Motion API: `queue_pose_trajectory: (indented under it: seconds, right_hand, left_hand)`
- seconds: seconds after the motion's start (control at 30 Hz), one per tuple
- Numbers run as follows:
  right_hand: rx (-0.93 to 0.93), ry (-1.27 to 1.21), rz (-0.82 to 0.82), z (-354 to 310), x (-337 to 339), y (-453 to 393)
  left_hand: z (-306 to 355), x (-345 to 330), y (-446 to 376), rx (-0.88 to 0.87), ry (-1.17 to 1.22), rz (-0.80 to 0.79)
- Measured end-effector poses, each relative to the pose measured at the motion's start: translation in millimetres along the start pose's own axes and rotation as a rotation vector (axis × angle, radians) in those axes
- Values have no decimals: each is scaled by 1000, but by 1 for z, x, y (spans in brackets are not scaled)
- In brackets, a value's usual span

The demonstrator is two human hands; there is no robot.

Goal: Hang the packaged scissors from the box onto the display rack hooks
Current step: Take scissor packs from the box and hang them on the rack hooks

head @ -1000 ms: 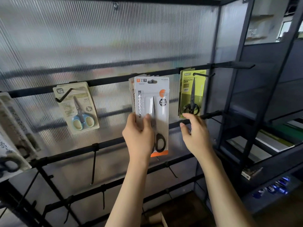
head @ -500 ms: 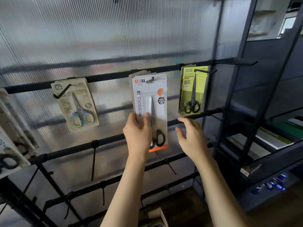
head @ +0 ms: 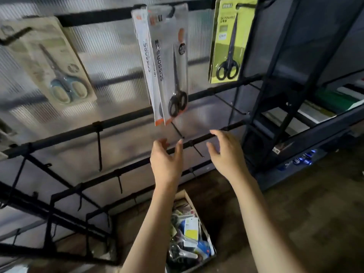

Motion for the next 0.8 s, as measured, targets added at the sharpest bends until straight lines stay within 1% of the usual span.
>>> queue_pose_trajectory:
  seconds: [0.1,0.17,0.27,0.33,0.4,0.5,0.57,0.7,0.8]
  right_hand:
    - [-65,17,-90,16,-30,27]
    - [-98,58,-153,25,-51,48]
    - [-152,69,-248,44,-81,85]
    - [-202,79,-309,62,-101,112]
    - [-242,115,-391,82,-126,141]
    - [-314,157,-540,114,-172,183]
    - [-321,193,-624,128,-195,206]
    - [-311,240,-836,167,-262,256]
    - [-292,258,-937,196,-314,286]
  left_hand:
    - [-41,-15,21,70,-130,-101]
    - [-69,-23,37,70,-210,-153]
    - [-116,-29,62,136,-243,-203]
    - [-150,-36,80,147,-287,-266]
    - [-193,-46,101,164,-392,-363]
    - [-266,-62,132,230,-591,-549]
    - [-301,-68,149,250,-692,-648]
    - [-374,-80,179,311,-821,-801]
    - [-426,-94,188,285,-923,-891]
Point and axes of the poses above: each hand's wrist, its own y-axis away from the middle knuckle, its own x-axis out of the back of the hand, z = x × y, the point moved 8 cm from there along -y, towards the middle knuckle
